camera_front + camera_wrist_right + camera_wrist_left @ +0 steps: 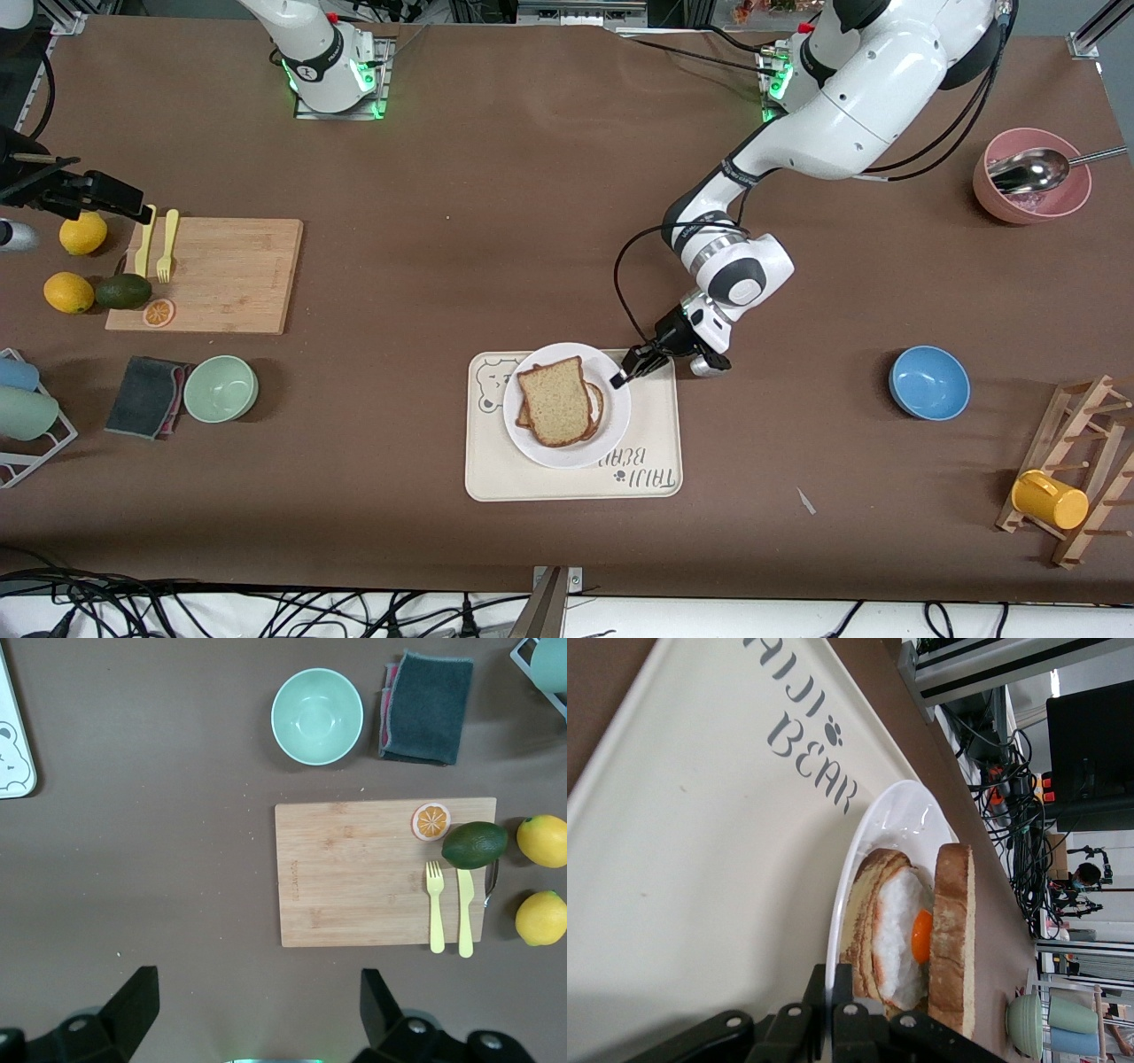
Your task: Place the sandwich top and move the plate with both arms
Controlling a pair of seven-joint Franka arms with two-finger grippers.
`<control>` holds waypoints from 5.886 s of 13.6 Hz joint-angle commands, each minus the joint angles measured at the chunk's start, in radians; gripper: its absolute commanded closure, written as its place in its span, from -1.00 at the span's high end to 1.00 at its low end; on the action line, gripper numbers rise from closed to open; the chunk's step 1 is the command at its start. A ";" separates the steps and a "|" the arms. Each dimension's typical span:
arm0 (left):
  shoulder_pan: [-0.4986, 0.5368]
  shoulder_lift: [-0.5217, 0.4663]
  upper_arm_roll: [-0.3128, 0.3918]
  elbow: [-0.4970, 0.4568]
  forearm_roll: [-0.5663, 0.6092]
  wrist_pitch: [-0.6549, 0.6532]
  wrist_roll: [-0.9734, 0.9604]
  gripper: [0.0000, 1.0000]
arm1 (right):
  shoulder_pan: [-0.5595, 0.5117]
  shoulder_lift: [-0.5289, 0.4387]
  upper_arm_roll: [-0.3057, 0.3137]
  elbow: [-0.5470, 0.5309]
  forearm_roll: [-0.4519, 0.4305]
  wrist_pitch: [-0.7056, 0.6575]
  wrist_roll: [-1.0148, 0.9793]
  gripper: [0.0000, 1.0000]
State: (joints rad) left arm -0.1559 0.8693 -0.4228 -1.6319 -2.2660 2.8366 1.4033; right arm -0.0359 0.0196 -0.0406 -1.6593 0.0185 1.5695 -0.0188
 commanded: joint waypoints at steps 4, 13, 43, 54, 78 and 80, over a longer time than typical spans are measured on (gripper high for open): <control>0.002 0.010 0.009 0.047 0.013 0.009 0.011 -0.22 | -0.009 -0.001 0.004 0.006 0.015 -0.006 -0.006 1.00; 0.047 -0.032 -0.002 0.067 0.011 0.111 -0.055 0.99 | -0.009 0.007 0.004 0.007 0.015 0.004 -0.004 1.00; 0.262 -0.092 -0.133 0.096 1.024 0.212 -1.111 1.00 | -0.004 0.005 0.004 0.007 0.041 0.003 -0.009 1.00; 0.259 -0.252 0.182 0.073 1.773 -0.391 -1.440 1.00 | -0.004 -0.003 0.004 0.007 0.046 -0.011 -0.021 1.00; 0.337 -0.886 0.256 -0.079 2.332 -1.086 -1.569 1.00 | -0.004 -0.003 0.002 0.035 0.037 -0.031 -0.023 1.00; 0.337 -0.912 0.256 -0.092 2.332 -1.095 -1.569 1.00 | -0.004 -0.003 0.004 0.036 0.038 -0.031 -0.021 1.00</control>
State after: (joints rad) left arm 0.1720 0.0092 -0.1575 -1.6865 0.0476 1.7542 -0.1681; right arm -0.0351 0.0200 -0.0391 -1.6413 0.0478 1.5600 -0.0212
